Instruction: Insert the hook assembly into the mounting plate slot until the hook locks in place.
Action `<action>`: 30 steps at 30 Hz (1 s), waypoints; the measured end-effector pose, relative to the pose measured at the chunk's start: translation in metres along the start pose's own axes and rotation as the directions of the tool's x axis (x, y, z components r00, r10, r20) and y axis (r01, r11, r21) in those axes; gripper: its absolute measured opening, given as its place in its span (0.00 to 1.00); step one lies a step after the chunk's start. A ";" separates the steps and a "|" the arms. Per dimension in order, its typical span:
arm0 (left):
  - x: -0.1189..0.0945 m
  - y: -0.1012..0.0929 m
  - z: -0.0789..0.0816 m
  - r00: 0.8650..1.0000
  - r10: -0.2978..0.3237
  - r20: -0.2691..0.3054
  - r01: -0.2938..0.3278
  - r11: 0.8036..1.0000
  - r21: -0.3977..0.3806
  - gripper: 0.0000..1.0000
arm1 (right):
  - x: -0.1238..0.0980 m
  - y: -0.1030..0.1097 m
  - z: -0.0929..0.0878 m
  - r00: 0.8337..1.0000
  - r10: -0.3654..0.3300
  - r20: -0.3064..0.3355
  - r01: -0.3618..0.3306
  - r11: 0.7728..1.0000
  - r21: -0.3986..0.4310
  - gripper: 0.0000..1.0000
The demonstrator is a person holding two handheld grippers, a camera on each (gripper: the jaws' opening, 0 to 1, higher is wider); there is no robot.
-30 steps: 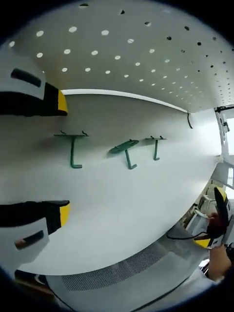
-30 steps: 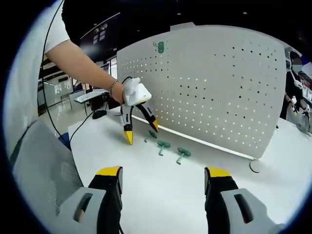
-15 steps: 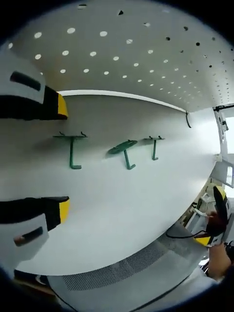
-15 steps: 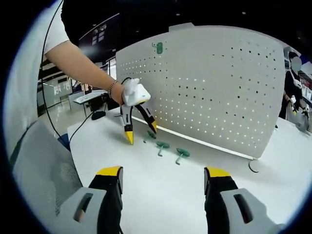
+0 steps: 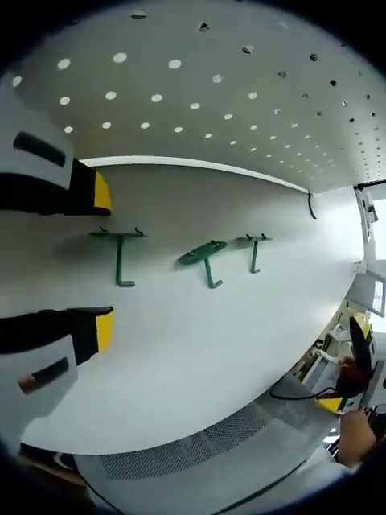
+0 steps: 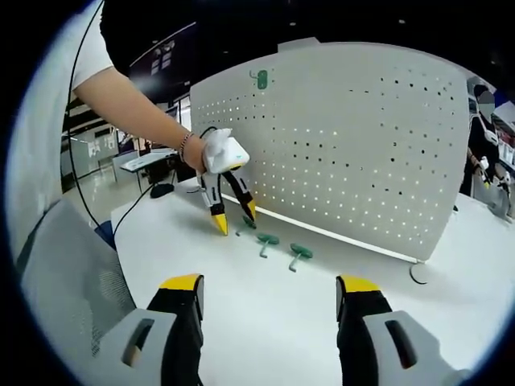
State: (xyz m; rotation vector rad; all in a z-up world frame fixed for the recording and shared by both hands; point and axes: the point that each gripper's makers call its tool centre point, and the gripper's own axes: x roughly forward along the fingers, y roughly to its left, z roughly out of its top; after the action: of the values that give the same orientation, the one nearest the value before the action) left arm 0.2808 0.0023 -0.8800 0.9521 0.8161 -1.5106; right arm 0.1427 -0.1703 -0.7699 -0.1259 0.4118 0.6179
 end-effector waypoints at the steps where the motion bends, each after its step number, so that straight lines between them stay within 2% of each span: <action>1: 0.000 0.000 0.000 1.000 0.001 -0.001 -0.001 1.000 -0.002 0.44 | 0.000 0.000 0.000 1.000 0.001 -0.001 -0.001 1.000 -0.001 0.64; 5: -0.001 0.003 -0.001 1.000 0.009 -0.004 -0.009 1.000 -0.014 0.37 | 0.000 0.000 0.000 1.000 0.001 -0.001 -0.001 1.000 0.001 0.64; 30: -0.001 0.013 0.000 0.998 0.059 -0.002 -0.059 0.996 -0.069 0.18 | 0.001 0.000 -0.001 1.000 0.002 -0.004 -0.002 1.000 0.003 0.62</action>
State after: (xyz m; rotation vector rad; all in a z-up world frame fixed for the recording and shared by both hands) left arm 0.2937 0.0011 -0.8796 0.9174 0.8280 -1.4230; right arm 0.1426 -0.1701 -0.7709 -0.1239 0.4164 0.6189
